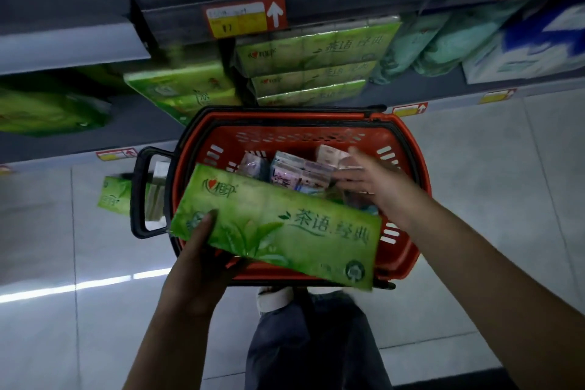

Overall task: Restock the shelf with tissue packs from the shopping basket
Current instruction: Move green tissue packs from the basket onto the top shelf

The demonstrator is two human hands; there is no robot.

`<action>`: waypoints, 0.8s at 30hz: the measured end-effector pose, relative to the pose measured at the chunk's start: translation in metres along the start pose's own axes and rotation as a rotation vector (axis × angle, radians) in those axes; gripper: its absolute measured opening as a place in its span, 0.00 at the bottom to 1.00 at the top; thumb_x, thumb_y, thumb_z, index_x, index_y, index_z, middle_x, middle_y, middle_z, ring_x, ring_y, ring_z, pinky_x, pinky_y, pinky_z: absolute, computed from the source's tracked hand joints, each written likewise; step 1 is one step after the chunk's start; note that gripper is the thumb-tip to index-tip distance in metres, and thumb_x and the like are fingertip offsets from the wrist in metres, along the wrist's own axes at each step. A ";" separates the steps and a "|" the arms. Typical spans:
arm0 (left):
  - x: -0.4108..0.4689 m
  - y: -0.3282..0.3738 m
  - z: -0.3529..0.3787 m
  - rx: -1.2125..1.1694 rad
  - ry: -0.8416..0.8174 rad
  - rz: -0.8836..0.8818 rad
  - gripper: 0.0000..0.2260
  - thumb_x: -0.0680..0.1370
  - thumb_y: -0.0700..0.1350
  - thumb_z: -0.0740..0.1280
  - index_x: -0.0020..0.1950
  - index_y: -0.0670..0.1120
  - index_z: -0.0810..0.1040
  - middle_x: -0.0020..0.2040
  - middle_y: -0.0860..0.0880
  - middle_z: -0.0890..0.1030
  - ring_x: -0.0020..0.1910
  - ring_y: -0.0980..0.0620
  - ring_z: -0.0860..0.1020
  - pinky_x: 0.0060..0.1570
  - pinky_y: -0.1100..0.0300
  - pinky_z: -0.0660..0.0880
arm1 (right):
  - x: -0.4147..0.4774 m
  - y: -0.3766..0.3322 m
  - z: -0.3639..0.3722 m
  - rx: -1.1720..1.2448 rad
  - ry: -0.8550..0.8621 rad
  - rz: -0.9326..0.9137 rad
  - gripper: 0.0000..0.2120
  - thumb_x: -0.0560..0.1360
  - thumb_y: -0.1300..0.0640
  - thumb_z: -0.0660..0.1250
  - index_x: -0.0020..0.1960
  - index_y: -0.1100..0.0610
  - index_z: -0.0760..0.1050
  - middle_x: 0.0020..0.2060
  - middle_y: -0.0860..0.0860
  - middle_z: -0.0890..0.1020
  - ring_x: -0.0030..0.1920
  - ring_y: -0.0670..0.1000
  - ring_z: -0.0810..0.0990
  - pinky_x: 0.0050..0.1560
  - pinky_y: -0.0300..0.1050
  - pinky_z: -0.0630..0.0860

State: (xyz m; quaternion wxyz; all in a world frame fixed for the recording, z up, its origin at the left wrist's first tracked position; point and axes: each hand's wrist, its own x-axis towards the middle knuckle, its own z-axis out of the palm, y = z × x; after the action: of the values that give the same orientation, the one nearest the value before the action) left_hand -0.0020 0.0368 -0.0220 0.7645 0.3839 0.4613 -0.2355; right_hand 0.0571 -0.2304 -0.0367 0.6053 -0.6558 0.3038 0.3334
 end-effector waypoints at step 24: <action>-0.060 0.020 0.000 -0.166 -0.040 0.150 0.13 0.71 0.50 0.64 0.47 0.49 0.86 0.51 0.45 0.85 0.48 0.47 0.84 0.49 0.45 0.79 | -0.093 0.010 -0.003 0.511 -0.096 -0.113 0.43 0.55 0.40 0.80 0.65 0.55 0.74 0.60 0.55 0.81 0.60 0.56 0.80 0.50 0.52 0.81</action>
State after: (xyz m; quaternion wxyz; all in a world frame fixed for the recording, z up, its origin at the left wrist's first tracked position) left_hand -0.0159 0.0490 0.0388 0.8182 0.3479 0.4337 -0.1463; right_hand -0.0056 -0.2350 0.0324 0.7827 -0.4810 0.3118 0.2424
